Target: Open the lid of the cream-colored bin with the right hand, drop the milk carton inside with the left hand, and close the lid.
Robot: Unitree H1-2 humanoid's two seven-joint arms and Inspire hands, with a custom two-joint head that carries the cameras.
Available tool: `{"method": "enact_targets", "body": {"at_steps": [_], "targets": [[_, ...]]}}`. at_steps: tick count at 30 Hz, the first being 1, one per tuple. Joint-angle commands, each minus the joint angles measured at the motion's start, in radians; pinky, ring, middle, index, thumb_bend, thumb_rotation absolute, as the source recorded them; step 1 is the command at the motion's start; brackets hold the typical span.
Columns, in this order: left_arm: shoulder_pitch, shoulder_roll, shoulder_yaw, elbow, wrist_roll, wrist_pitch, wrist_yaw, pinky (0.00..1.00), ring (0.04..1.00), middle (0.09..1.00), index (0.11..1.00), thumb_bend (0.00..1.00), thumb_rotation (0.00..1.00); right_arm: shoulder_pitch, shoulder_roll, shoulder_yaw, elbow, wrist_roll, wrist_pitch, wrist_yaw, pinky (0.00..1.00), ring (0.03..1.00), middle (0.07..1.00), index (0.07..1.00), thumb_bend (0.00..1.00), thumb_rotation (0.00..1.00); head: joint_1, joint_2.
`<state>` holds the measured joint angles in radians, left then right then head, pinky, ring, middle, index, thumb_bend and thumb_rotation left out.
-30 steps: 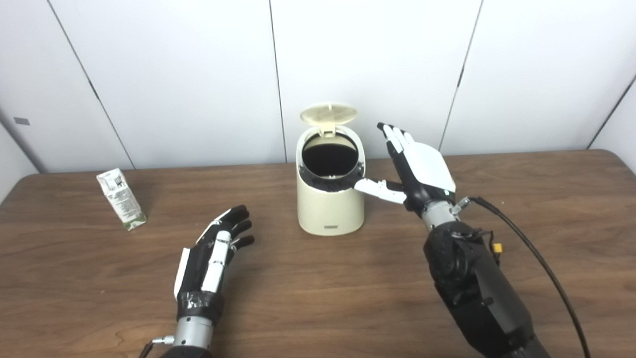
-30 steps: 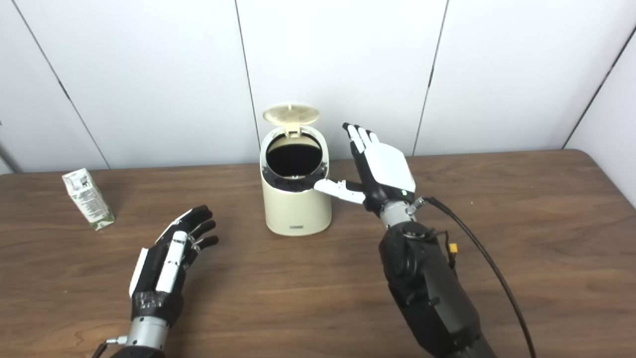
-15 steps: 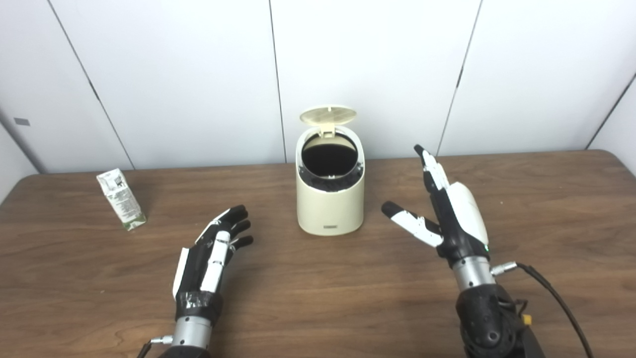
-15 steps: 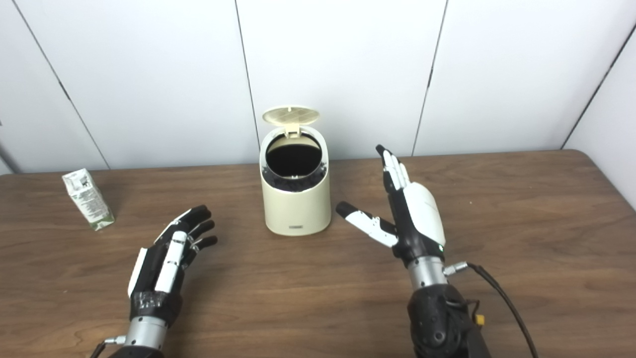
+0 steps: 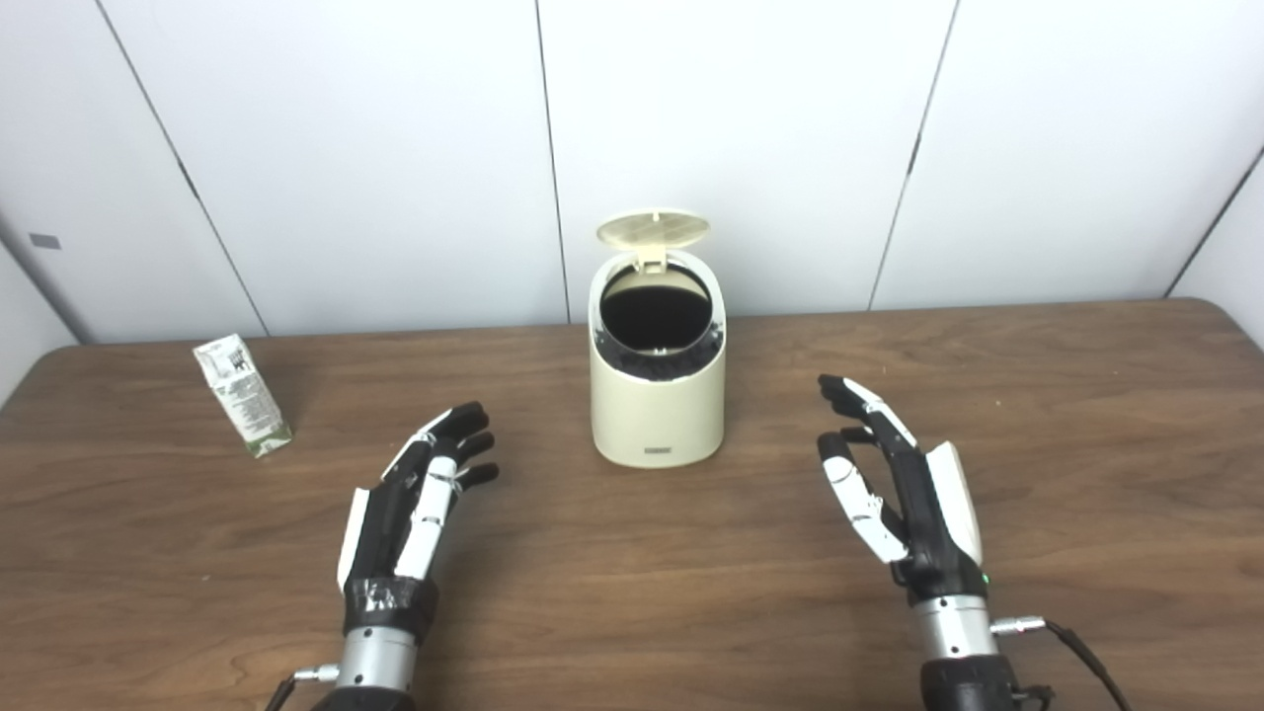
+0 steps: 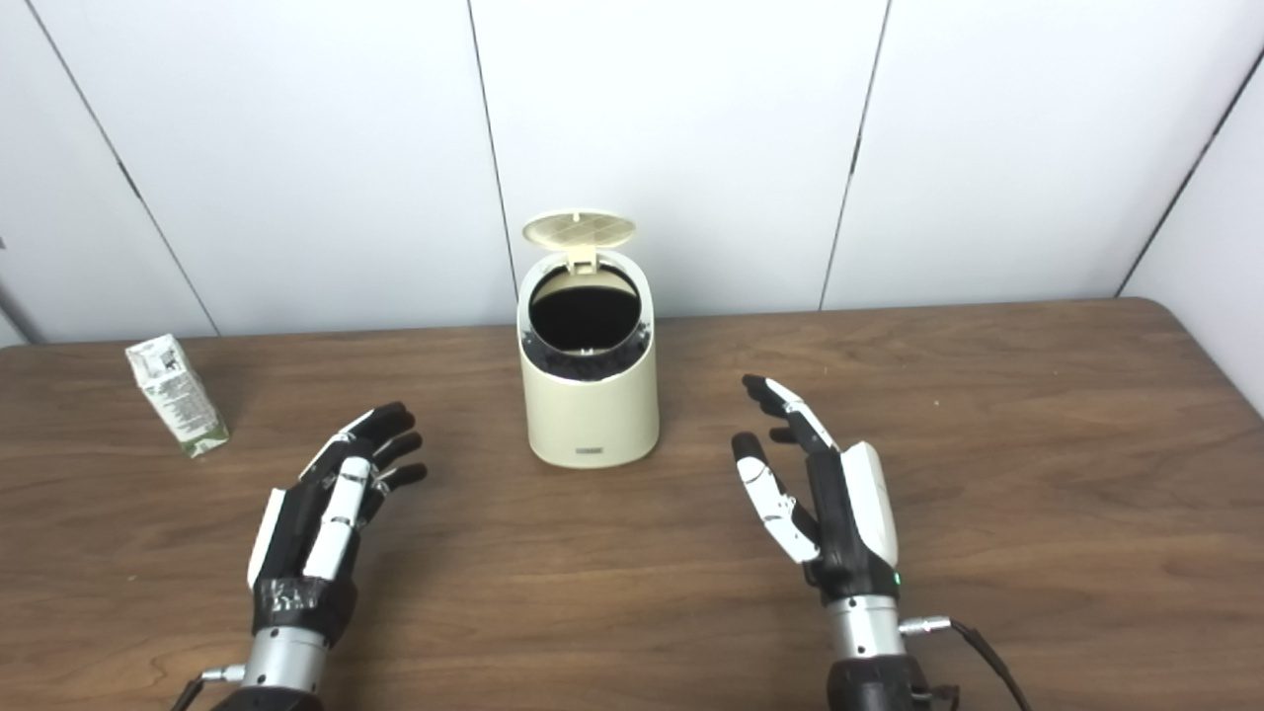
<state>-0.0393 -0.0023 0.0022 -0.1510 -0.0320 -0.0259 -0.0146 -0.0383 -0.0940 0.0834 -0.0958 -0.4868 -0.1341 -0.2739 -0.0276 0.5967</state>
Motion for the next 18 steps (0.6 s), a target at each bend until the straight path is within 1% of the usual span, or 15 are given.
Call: {"method": "enact_targets", "body": {"at_steps": [1,2,3,5,6,7,8,10,11,13,15,16,18], "targets": [[-0.023,0.039,-0.009,-0.023,0.093,-0.097,0.01,0.73,0.816,0.826,0.821,0.19,0.72,-0.004,0.003,-0.013,-0.017,-0.002,-0.055,-0.026,0.7,0.8,0.801,0.798,0.19,0.9,0.0,0.001],[-0.028,0.05,-0.008,-0.032,0.126,-0.119,0.019,0.73,0.815,0.822,0.816,0.23,0.67,-0.001,0.007,-0.015,-0.018,0.003,-0.058,-0.027,0.7,0.804,0.802,0.798,0.19,0.87,-0.001,0.003],[-0.03,0.056,-0.007,-0.037,0.146,-0.134,0.025,0.71,0.808,0.816,0.807,0.25,0.57,0.001,0.01,-0.017,-0.018,0.007,-0.061,-0.027,0.71,0.806,0.804,0.799,0.19,0.83,-0.001,0.004],[-0.036,0.068,0.001,-0.078,0.213,-0.14,0.048,0.69,0.793,0.801,0.79,0.29,0.43,0.007,0.015,-0.019,-0.027,0.001,-0.056,-0.023,0.71,0.807,0.805,0.798,0.19,0.8,-0.008,0.007],[-0.039,0.077,0.008,-0.097,0.223,-0.145,0.052,0.69,0.785,0.789,0.783,0.37,0.33,0.009,0.015,-0.019,-0.03,-0.002,-0.053,-0.019,0.7,0.803,0.805,0.797,0.19,0.8,-0.01,0.007],[-0.043,0.085,0.016,-0.112,0.224,-0.152,0.057,0.69,0.782,0.786,0.783,0.41,0.29,0.01,0.014,-0.019,-0.03,-0.003,-0.053,-0.016,0.7,0.799,0.804,0.797,0.19,0.8,-0.01,0.007],[-0.047,0.093,0.027,-0.126,0.226,-0.157,0.062,0.68,0.778,0.783,0.784,0.45,0.28,0.01,0.012,-0.018,-0.024,-0.002,-0.062,-0.017,0.69,0.794,0.8,0.795,0.19,0.79,-0.011,0.007],[-0.055,0.103,0.061,-0.175,0.223,-0.135,0.072,0.67,0.781,0.779,0.786,0.55,0.33,0.006,0.007,-0.02,0.0,0.007,-0.096,-0.025,0.68,0.785,0.791,0.78,0.18,0.76,-0.001,0.005],[-0.059,0.108,0.078,-0.197,0.22,-0.122,0.075,0.67,0.785,0.782,0.788,0.58,0.35,0.006,0.006,-0.021,0.006,0.011,-0.102,-0.024,0.68,0.784,0.79,0.777,0.19,0.75,0.005,0.006],[-0.07,0.127,0.119,-0.23,0.205,-0.12,0.079,0.68,0.787,0.791,0.791,0.58,0.36,0.006,0.004,-0.025,0.008,0.01,-0.101,-0.02,0.69,0.788,0.79,0.779,0.19,0.75,0.017,0.008],[-0.083,0.15,0.157,-0.249,0.161,-0.124,0.074,0.68,0.786,0.803,0.795,0.55,0.33,0.007,0.004,-0.028,0.007,0.006,-0.093,-0.017,0.69,0.786,0.79,0.778,0.2,0.77,0.017,0.008],[-0.091,0.166,0.182,-0.258,0.132,-0.118,0.075,0.7,0.792,0.809,0.806,0.52,0.3,0.008,0.006,-0.03,0.002,0.003,-0.083,-0.016,0.69,0.788,0.796,0.788,0.2,0.79,0.026,0.009],[-0.109,0.194,0.232,-0.273,0.092,-0.095,0.086,0.69,0.783,0.799,0.806,0.54,0.32,0.009,0.009,-0.034,-0.001,0.004,-0.075,-0.014,0.7,0.796,0.804,0.796,0.2,0.77,0.031,0.006]]}}
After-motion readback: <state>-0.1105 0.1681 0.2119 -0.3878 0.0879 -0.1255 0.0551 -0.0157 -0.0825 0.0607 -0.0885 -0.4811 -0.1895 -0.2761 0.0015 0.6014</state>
